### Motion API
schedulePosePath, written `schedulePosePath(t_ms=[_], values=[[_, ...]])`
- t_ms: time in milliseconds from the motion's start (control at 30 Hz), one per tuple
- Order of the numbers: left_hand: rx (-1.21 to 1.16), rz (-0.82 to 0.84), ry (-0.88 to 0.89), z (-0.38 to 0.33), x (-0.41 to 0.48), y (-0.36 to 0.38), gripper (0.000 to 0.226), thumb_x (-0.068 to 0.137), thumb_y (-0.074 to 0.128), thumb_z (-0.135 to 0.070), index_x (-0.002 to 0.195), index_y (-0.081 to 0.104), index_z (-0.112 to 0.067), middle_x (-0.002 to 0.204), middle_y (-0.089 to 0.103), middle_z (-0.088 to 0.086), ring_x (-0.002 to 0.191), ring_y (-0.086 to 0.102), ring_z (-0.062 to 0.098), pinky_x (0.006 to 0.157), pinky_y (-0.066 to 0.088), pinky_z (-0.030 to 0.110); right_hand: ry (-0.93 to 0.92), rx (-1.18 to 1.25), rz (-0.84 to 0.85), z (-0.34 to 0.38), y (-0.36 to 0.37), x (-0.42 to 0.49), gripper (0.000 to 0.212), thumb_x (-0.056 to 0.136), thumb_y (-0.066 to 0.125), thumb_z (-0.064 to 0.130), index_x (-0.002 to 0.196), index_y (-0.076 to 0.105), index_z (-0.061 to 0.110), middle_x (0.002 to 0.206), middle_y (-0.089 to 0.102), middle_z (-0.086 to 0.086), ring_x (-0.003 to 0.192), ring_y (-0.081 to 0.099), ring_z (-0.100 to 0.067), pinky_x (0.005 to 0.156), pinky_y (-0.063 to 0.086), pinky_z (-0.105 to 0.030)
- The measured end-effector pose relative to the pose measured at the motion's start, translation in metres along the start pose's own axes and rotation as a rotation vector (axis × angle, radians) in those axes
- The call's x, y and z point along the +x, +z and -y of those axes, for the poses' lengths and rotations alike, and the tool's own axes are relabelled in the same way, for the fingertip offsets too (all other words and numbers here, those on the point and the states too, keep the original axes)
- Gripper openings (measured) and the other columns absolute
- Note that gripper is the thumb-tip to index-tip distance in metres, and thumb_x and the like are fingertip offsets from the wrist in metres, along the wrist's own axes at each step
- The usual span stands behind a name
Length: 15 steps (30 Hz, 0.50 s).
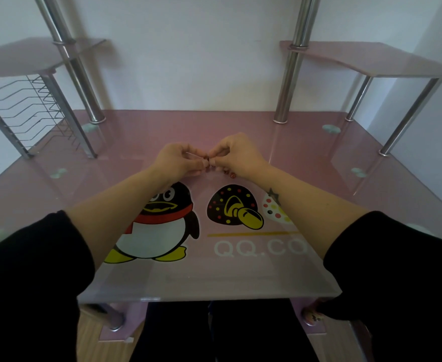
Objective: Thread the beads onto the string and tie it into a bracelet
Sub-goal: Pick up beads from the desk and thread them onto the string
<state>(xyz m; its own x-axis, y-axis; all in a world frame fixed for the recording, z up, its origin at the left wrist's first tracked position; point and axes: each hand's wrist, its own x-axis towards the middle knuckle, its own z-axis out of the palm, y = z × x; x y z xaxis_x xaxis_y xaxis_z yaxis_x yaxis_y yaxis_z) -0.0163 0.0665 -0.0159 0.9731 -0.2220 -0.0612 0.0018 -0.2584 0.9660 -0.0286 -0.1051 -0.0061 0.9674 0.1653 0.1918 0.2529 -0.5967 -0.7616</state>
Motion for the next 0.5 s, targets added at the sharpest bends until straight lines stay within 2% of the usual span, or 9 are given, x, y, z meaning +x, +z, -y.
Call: schedulePosePath(t_ms=[100, 200, 367, 500], values=[[-0.025, -0.008, 0.0, -0.0004, 0.0005, 0.0002, 0.025, 0.079, 0.074, -0.002, 0.102, 0.065, 0.0, 0.086, 0.073, 0.012, 0.078, 0.072, 0.02, 0.076, 0.06, 0.031, 0.001, 0.007, 0.01, 0.0004, -0.0009, -0.0003, 0.023, 0.08, 0.074, 0.003, 0.101, 0.067, 0.003, 0.08, 0.073, -0.015, 0.071, 0.071, -0.024, 0.073, 0.059, -0.042], [-0.013, -0.01, 0.006, 0.0002, 0.0016, -0.001, 0.027, 0.077, 0.075, -0.004, 0.101, 0.065, -0.001, 0.091, 0.074, 0.016, 0.08, 0.073, 0.022, 0.078, 0.06, 0.032, 0.01, 0.03, 0.022, 0.0016, -0.0015, -0.0004, 0.022, 0.08, 0.073, 0.002, 0.1, 0.065, 0.002, 0.08, 0.072, -0.016, 0.07, 0.071, -0.023, 0.073, 0.06, -0.039], [-0.057, 0.021, -0.014, 0.0022, 0.0029, -0.0041, 0.022, 0.076, 0.076, -0.003, 0.096, 0.066, -0.004, 0.09, 0.075, 0.017, 0.086, 0.074, 0.027, 0.082, 0.059, 0.036, 0.004, 0.047, 0.013, 0.0038, -0.0018, -0.0017, 0.014, 0.081, 0.071, 0.001, 0.091, 0.061, 0.003, 0.079, 0.072, -0.018, 0.059, 0.068, -0.008, 0.059, 0.057, -0.023], [-0.067, 0.029, -0.023, 0.0017, 0.0026, -0.0037, 0.022, 0.077, 0.074, -0.002, 0.097, 0.066, -0.001, 0.086, 0.075, 0.015, 0.083, 0.074, 0.024, 0.075, 0.06, 0.029, -0.007, 0.03, 0.026, 0.0047, -0.0013, -0.0022, 0.014, 0.081, 0.068, -0.001, 0.093, 0.062, 0.0, 0.079, 0.073, -0.018, 0.072, 0.072, -0.024, 0.072, 0.06, -0.041]])
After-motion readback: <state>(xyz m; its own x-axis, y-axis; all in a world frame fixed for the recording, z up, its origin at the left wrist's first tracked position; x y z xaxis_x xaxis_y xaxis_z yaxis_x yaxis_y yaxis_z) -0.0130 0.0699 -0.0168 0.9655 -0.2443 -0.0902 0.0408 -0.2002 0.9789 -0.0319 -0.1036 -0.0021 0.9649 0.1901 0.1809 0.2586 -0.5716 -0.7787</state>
